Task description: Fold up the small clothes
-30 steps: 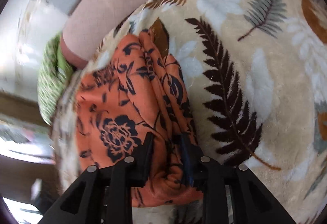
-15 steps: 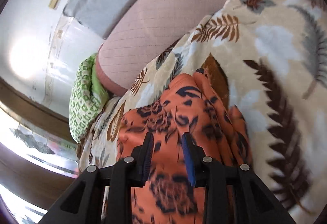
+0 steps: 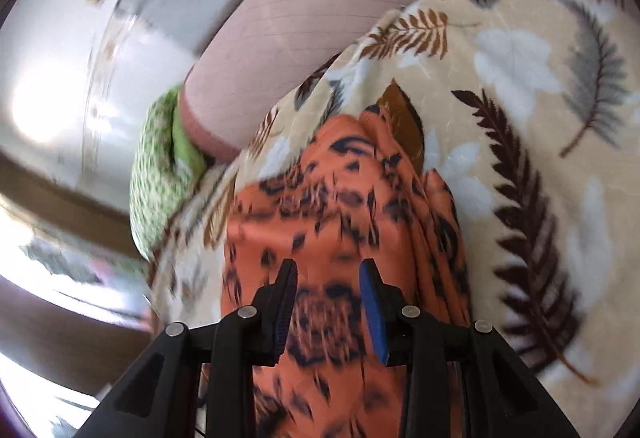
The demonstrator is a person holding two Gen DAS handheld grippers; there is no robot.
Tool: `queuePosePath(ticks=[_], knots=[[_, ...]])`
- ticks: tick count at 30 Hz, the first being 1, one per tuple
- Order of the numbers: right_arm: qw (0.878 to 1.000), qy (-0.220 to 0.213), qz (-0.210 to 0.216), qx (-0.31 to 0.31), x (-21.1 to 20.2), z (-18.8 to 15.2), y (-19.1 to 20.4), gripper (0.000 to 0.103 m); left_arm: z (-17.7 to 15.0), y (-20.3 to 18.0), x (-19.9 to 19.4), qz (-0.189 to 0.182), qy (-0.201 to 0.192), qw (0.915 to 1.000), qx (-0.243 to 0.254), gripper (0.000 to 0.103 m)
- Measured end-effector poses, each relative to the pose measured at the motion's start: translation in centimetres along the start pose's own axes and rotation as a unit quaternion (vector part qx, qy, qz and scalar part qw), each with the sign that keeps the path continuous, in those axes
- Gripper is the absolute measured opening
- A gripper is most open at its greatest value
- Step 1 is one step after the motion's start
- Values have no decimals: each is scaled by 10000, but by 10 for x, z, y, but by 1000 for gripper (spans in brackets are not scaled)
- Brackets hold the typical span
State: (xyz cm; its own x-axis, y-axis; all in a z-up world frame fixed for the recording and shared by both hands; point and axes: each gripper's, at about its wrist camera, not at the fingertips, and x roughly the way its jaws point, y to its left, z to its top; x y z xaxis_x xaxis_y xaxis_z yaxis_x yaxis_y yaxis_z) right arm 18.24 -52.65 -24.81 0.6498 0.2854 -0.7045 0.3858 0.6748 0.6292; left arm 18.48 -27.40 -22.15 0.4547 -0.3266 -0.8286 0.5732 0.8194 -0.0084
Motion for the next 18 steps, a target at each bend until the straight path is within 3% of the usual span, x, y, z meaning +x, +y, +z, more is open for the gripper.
queuePosePath(ticks=[5, 9, 10, 13, 18], knots=[[9999, 87, 144, -3, -25, -28, -3, 35, 0, 4, -11, 275, -129, 9995, 21, 88], [9982, 398, -372, 246, -18, -53, -33, 33, -6, 3, -3, 533, -5, 9985, 156, 88], [9974, 524, -299, 396, -10, -58, -47, 31, -7, 3, -1, 561, 95, 9983, 155, 88], [9970, 440, -95, 626, -16, -57, -49, 31, -6, 7, -13, 547, 1, 9985, 71, 88], [9989, 182, -398, 189, -27, -73, -29, 31, -1, 14, -45, 823, -323, 9959, 166, 88]])
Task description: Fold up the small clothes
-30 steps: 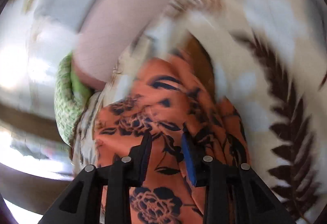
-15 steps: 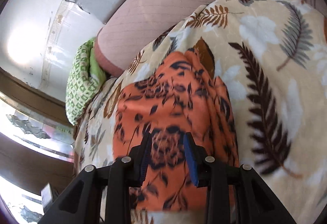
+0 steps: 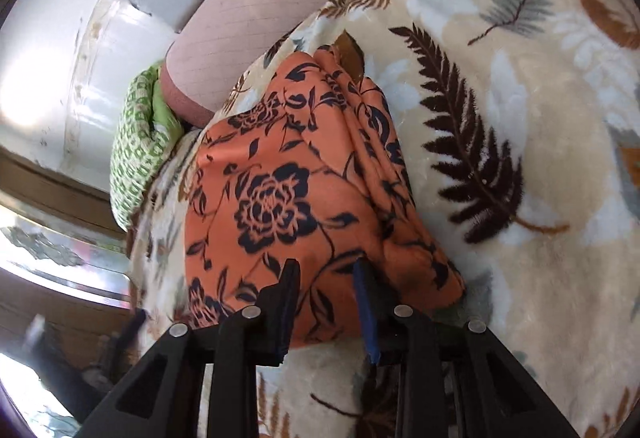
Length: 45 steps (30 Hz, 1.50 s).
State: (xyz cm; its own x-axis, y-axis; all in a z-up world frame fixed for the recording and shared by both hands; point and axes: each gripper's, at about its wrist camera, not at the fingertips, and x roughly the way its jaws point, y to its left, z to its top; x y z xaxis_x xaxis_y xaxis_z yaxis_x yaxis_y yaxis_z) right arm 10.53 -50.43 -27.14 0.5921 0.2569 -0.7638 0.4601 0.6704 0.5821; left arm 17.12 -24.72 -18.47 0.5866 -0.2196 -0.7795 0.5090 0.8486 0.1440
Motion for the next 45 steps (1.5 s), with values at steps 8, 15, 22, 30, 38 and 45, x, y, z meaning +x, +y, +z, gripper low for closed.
queuePosePath(ticks=[8, 15, 22, 30, 38, 45], knots=[[9975, -659, 103, -219, -18, -8, 22, 33, -4, 11, -15, 126, -45, 9999, -76, 88], [9995, -64, -143, 275, 16, -1, -11, 33, 1, 9, 14, -45, 235, 9996, -163, 88], [9995, 53, -297, -46, 20, 5, -3, 33, 8, 29, 63, -649, 725, 9914, -880, 88], [9992, 200, -343, -93, 31, 9, -2, 33, 3, 25, 90, -1132, 677, 9881, -796, 91], [9987, 211, -469, -69, 32, 18, 15, 36, -8, 40, 106, -1596, 627, 9782, -1167, 99], [9981, -223, 2, -577, 37, 57, 84, 37, -12, 45, 106, -1777, 560, 9759, -1138, 99]])
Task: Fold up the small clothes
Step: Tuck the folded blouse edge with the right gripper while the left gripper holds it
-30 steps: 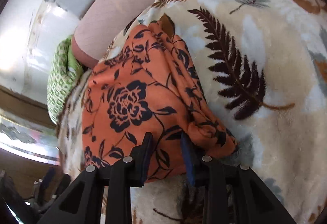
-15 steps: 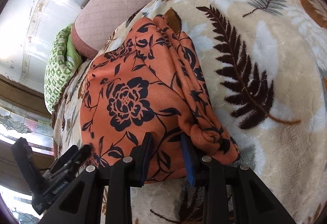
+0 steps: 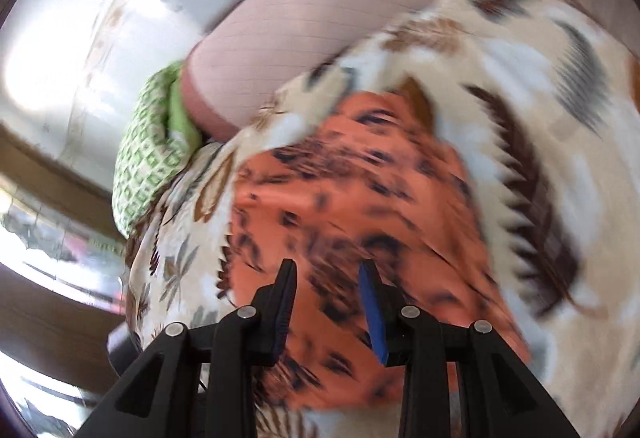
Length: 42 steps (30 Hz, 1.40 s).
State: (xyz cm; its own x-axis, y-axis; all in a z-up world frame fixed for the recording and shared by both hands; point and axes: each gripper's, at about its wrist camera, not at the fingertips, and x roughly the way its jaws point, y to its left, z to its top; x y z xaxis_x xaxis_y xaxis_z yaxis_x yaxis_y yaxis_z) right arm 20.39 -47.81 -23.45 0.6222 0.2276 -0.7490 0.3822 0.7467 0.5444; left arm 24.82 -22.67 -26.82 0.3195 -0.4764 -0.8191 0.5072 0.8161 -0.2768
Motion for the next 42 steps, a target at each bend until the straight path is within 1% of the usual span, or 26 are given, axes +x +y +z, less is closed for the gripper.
queuePosePath(ticks=[4, 6, 7, 8, 9, 11, 13, 14, 15, 16, 17, 18, 19, 21, 22, 24, 26, 28, 29, 31, 32, 33, 36, 38, 40, 42], knots=[[9973, 595, 333, -266, 59, 26, 33, 38, -4, 8, 2, -184, 62, 9995, -249, 99], [9940, 880, 557, -349, 93, 30, 48, 38, -5, 6, 1, -150, 21, 9997, -187, 99], [9927, 984, 535, -455, 111, 32, 57, 38, -5, 5, 1, -136, 10, 9998, -156, 99], [9922, 1021, 426, -577, 122, 28, 61, 39, -5, 6, 1, -147, 25, 9997, -172, 99], [9919, 977, 139, -803, 137, 28, 67, 39, -5, 7, 2, -176, 62, 9996, -219, 99], [9933, 699, -220, -894, 159, 32, 65, 39, -4, 10, 3, -224, 92, 9994, -264, 99], [9974, 547, 111, -463, 165, 39, 49, 39, -5, 11, 3, -254, 92, 9993, -267, 99], [9981, 456, 384, -147, 162, 45, 39, 39, -5, 10, 2, -252, 94, 9993, -253, 99], [9984, 337, 454, -23, 156, 48, 34, 39, -6, 9, 1, -236, 89, 9994, -222, 99], [9992, 132, 383, 26, 148, 50, 30, 39, -6, 8, 1, -206, 75, 9996, -189, 99], [9994, -245, 237, 66, 133, 53, 24, 43, -6, 8, 0, -191, 64, 9996, -181, 99], [9987, -453, 184, 130, 123, 53, 19, 53, -6, 8, 0, -200, 66, 9996, -200, 99], [9976, -552, 299, 297, 111, 52, 12, 55, -6, 9, 0, -241, 72, 9994, -244, 99], [9954, -375, 673, 565, 96, 49, 1, 55, -6, 14, 0, -371, 111, 9986, -361, 99], [9953, -289, 728, 568, 89, 45, 0, 55, -5, 16, 0, -436, 130, 9981, -418, 99], [9982, -322, 427, 274, 63, 33, 4, 55, -2, 19, -3, -491, 110, 9976, -480, 99], [9996, -247, 127, 78, 45, 24, 3, 55, 0, 18, -11, -355, -44, 9985, -423, 99], [9998, -141, 15, 144, 33, 15, -6, 55, 2, 16, -19, -103, -250, 9993, -273, 99], [9995, -39, -42, 298, 27, 5, -17, 55, 2, 14, -20, 21, -328, 9993, -150, 99], [9985, 237, -126, 479, 28, -10, -36, 55, -2, 9, -15, 157, -250, 9996, 49, 99], [9984, 324, -119, 455, 31, -18, -43, 56, -4, 8, -10, 162, -176, 9997, 65, 99], [9990, 258, -114, 342, 31, -22, -43, 55, -5, 8, -8, 140, -154, 9998, 40, 99], [9989, 237, -389, 93, 18, -26, -34, 55, -3, 10, -13, 151, -190, 9997, -65, 99], [9994, 113, -338, 7, 6, -31, -28, 55, -2, 7, -23, 312, -391, 9987, 52, 99], [9995, 55, -290, -119, -6, -38, -26, 55, -3, 3, -30, 601, -571, 9964, 198, 99], [9992, -64, -351, -163, -15, -40, -20, 55, -1, 4, -32, 654, -618, 9957, 203, 99]])
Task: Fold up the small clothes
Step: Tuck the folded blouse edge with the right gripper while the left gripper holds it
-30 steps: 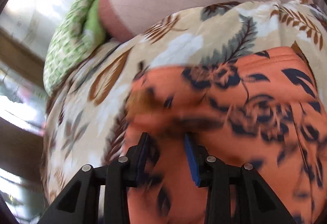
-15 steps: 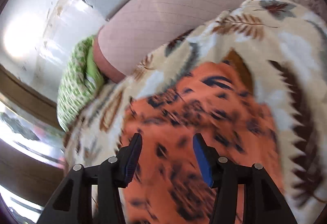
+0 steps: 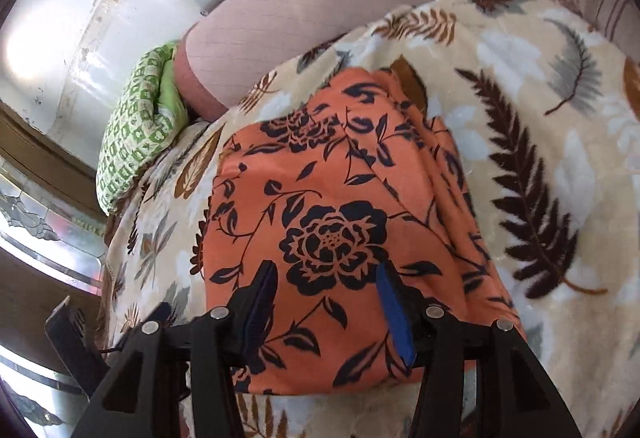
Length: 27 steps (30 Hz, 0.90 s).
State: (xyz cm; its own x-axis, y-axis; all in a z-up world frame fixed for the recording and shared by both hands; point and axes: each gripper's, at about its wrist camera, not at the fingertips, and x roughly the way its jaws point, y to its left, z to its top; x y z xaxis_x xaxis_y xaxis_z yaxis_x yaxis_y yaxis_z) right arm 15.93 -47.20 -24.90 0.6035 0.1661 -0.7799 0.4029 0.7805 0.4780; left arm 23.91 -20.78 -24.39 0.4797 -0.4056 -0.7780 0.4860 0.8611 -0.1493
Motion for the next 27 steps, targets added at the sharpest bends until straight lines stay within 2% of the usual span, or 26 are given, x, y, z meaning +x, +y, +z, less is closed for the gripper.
queuePosePath(ticks=[5, 10, 13, 17, 20, 24, 27], knots=[[9998, -201, 14, -71, -13, -1, 4, 55, 2, 2, 5, 107, 44, 9999, -31, 98], [9981, 538, -263, 118, 32, -3, -13, 56, 0, 3, 6, 157, 43, 9999, -21, 98], [9984, 458, -336, -64, 30, 0, -4, 58, 1, 4, 7, 168, 40, 9998, -33, 98], [9992, 357, -180, -48, 25, 2, -4, 58, 2, 5, 7, 165, 33, 9998, -42, 98], [9999, 86, 68, -17, 12, 8, -7, 58, 4, 4, 5, 152, -54, 9999, -17, 98], [9992, -345, 200, 37, -2, 18, -11, 58, 8, 2, 1, 163, -207, 9996, 53, 98], [9983, -485, 266, 165, -6, 23, -17, 58, 12, 1, -1, 150, -305, 9994, 101, 98]])
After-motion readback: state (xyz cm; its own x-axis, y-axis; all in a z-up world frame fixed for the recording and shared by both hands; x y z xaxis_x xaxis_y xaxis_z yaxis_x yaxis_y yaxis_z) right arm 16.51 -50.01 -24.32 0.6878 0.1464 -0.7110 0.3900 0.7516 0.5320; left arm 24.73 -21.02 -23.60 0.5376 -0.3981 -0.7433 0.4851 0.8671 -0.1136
